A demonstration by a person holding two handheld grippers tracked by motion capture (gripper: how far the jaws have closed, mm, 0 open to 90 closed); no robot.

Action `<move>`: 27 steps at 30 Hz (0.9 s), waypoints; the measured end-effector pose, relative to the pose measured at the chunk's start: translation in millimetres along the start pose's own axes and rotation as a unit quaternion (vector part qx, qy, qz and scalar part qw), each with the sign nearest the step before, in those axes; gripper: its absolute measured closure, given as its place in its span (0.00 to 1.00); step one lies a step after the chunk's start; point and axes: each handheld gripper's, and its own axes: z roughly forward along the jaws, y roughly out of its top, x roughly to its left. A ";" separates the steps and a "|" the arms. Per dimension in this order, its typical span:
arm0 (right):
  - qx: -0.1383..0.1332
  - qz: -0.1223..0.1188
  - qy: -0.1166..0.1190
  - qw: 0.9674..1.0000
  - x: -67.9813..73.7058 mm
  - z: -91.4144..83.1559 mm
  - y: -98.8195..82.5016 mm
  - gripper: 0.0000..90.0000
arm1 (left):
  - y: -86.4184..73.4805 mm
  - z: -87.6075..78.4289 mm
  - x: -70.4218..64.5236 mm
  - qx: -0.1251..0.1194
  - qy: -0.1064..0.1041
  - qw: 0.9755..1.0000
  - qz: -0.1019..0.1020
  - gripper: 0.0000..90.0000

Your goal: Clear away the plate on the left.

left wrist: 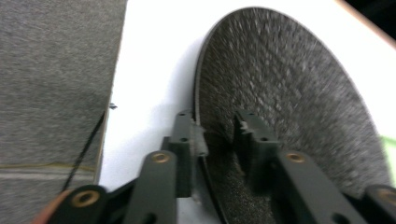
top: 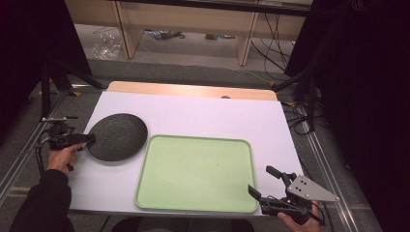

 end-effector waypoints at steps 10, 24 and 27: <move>-0.003 -0.001 0.002 1.000 0.8 0.8 -0.3 0.20 | 13.2 -22.2 -28.8 -0.042 -0.042 0.998 0.032 0.94; 0.003 0.000 0.003 1.000 -0.9 1.4 -0.7 0.20 | 21.1 -62.3 -78.0 -0.057 0.017 0.989 0.135 0.96; -0.009 -0.013 -0.001 1.000 -1.2 3.3 -0.6 0.20 | 22.5 -64.1 -93.2 -0.053 0.027 0.985 0.163 0.96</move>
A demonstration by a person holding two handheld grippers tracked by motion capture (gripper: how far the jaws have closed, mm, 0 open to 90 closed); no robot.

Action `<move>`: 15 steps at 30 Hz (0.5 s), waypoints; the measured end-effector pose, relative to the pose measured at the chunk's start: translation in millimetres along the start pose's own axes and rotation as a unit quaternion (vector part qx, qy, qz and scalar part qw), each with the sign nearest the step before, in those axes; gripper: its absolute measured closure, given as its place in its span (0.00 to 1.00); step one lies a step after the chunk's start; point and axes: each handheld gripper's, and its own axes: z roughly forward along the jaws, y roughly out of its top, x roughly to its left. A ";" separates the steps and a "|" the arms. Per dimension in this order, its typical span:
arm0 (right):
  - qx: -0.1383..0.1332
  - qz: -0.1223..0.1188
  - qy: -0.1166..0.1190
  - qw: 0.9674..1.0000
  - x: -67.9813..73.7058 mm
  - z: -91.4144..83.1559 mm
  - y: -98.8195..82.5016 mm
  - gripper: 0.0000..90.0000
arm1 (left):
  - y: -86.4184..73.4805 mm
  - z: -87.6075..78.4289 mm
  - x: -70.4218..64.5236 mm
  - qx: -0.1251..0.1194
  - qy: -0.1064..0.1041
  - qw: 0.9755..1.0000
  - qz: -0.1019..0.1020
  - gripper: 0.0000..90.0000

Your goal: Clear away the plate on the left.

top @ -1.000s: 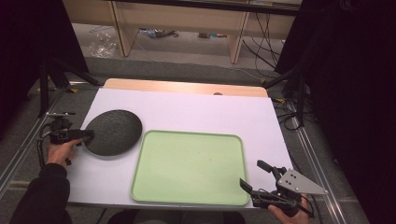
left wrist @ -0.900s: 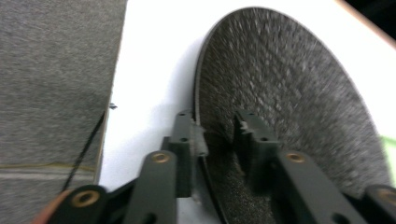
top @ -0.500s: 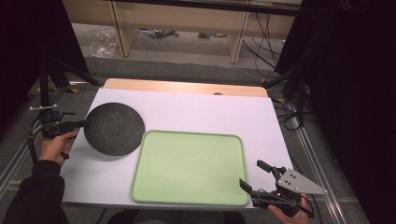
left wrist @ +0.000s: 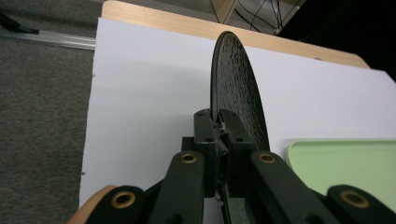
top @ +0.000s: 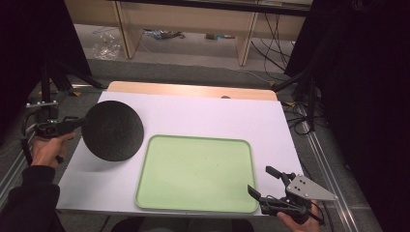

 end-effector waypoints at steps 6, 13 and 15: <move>0.000 0.001 0.001 1.000 1.1 0.7 0.1 0.20 | 10.0 -4.6 -25.9 0.000 -0.015 0.999 0.047 0.94; -0.001 0.001 0.006 1.000 1.7 1.1 0.6 0.20 | 12.5 4.9 -53.8 0.013 -0.025 0.994 0.102 0.85; 0.010 0.010 0.015 1.000 3.2 1.0 -0.1 0.20 | 10.5 11.1 -59.1 0.035 -0.016 0.991 0.129 0.83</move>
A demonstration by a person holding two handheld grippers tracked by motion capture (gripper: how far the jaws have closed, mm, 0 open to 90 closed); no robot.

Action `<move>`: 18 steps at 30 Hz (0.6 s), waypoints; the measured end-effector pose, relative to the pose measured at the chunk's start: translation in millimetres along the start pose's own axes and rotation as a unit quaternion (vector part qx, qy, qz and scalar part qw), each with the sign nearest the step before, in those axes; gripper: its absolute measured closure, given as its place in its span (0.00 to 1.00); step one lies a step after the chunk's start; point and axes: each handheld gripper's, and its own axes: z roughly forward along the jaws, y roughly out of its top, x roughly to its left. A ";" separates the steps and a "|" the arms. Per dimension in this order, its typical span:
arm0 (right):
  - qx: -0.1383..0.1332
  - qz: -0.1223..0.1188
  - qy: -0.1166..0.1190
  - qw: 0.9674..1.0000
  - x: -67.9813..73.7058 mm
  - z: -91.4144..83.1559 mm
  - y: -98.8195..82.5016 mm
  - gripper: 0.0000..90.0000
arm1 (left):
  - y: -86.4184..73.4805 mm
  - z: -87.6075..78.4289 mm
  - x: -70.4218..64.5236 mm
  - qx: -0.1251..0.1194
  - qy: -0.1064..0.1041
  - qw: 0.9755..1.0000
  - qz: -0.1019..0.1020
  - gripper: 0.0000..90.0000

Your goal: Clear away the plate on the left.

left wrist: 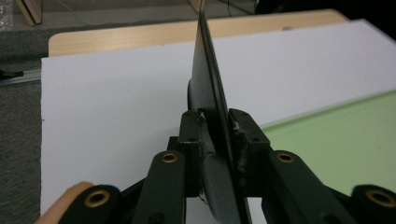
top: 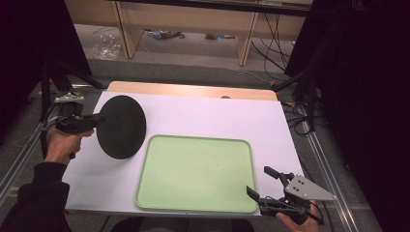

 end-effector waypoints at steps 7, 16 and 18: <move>-0.005 -0.014 -0.005 1.000 -1.4 0.8 -0.1 0.20 | -9.2 20.0 -3.8 0.025 0.016 0.999 0.015 0.83; 0.002 -0.015 -0.002 1.000 -1.0 1.1 0.5 0.20 | -18.1 24.4 9.2 -0.021 -0.022 0.998 -0.061 0.88; 0.001 -0.011 -0.003 1.000 -0.1 0.7 0.0 0.20 | -20.9 25.2 13.2 -0.029 -0.023 0.996 -0.080 0.88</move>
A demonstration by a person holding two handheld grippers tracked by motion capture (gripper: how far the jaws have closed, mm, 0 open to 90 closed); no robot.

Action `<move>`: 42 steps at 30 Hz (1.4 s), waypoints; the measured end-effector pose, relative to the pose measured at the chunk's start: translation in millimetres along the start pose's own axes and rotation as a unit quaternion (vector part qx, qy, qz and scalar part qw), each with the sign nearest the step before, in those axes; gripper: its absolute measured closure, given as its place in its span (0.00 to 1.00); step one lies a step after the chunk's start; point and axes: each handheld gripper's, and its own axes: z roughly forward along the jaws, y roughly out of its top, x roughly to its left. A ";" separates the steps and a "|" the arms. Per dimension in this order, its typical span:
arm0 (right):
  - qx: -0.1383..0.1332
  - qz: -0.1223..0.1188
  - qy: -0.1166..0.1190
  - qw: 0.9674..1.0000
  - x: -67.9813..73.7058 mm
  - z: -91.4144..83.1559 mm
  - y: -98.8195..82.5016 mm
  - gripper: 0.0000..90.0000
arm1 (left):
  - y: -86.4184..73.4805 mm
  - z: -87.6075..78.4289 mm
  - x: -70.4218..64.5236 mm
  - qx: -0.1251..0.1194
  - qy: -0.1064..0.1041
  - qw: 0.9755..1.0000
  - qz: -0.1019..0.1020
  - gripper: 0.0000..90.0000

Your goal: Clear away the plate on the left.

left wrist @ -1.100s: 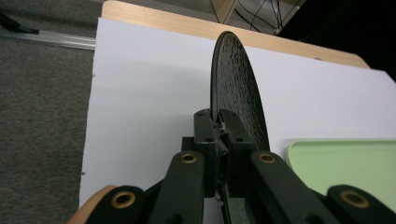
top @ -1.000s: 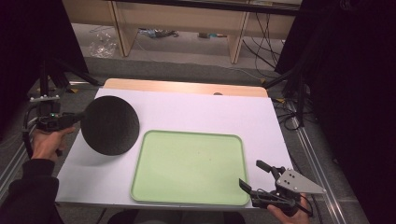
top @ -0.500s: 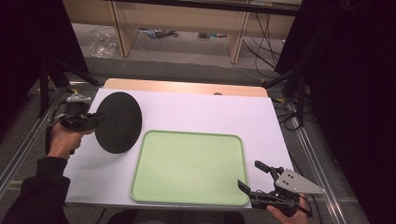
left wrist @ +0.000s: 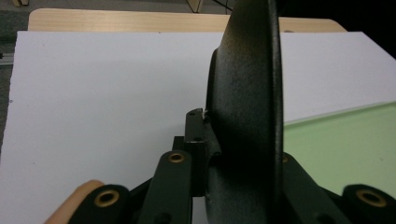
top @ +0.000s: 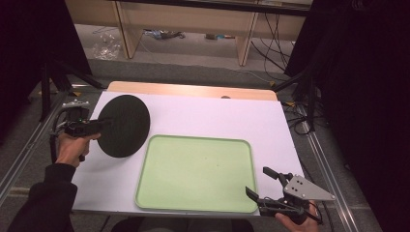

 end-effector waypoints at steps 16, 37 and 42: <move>-0.001 -0.001 0.003 1.000 -0.7 -1.3 -0.1 0.20 | -16.0 -3.1 37.3 -0.026 -0.034 0.988 -0.149 0.88; -0.007 0.002 0.005 1.000 -1.1 -0.1 -0.7 0.20 | -6.6 -15.5 20.5 -0.036 -0.079 0.982 -0.170 0.87; -0.011 0.000 0.003 1.000 -1.3 0.9 -0.9 0.20 | -2.7 -15.2 8.8 -0.034 -0.098 0.982 -0.160 0.87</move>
